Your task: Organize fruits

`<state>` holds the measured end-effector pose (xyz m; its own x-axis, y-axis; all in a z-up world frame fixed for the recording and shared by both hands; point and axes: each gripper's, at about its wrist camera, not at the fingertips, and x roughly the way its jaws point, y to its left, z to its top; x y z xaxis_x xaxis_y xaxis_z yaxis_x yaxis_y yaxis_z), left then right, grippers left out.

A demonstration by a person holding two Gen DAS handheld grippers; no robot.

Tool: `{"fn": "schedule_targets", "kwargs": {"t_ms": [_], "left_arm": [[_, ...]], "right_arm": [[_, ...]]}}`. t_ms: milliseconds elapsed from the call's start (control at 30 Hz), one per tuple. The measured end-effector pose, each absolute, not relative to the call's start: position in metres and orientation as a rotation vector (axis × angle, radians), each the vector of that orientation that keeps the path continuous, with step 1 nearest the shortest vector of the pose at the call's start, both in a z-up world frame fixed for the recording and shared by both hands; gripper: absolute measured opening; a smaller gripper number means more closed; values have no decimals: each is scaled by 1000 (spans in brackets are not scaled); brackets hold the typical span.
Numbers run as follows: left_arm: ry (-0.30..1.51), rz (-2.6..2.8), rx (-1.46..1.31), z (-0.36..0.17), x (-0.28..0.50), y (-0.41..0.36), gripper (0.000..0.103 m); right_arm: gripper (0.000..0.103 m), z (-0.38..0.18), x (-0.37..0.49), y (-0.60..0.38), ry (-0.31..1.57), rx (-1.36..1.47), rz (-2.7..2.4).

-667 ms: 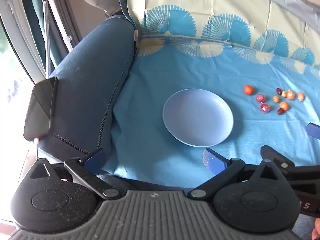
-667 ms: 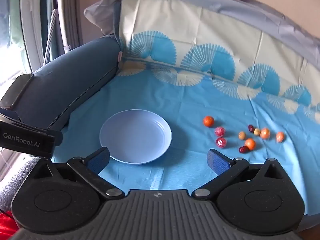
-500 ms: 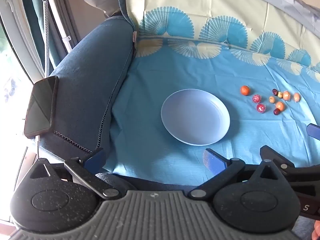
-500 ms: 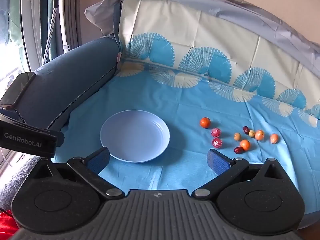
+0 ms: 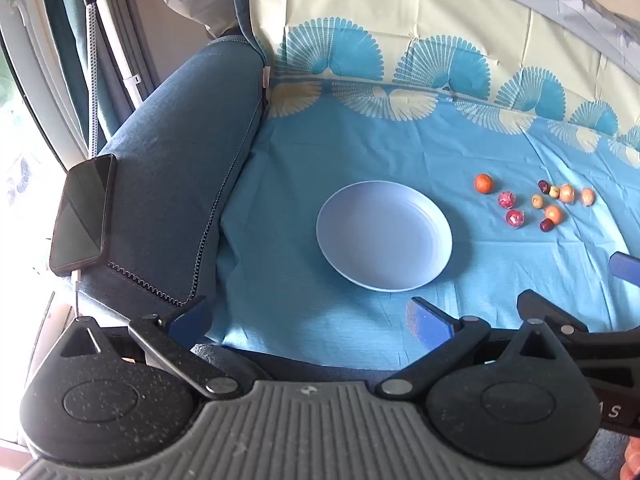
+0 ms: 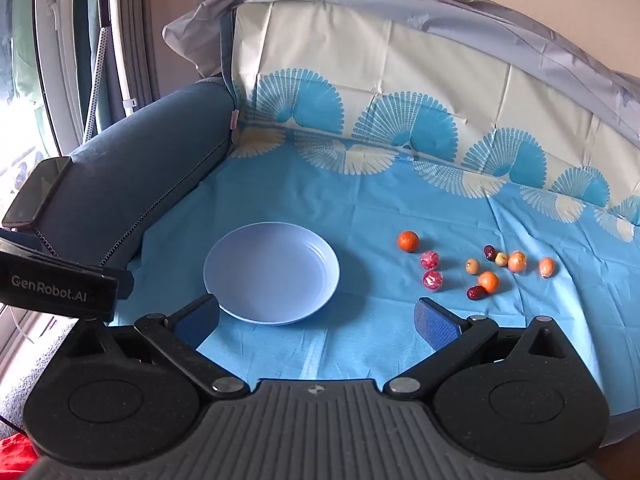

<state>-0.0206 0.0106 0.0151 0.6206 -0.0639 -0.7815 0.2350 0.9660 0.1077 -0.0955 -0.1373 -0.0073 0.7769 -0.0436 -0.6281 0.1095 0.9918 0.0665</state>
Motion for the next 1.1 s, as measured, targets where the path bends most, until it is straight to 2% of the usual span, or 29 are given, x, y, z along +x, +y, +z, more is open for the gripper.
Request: {"fn": "schedule_targets", "kwargs": {"t_ms": [1100], "left_arm": [[922, -148, 239, 4, -8, 2, 103]], "right_arm": [[102, -13, -85, -136, 718, 121, -81]]}}
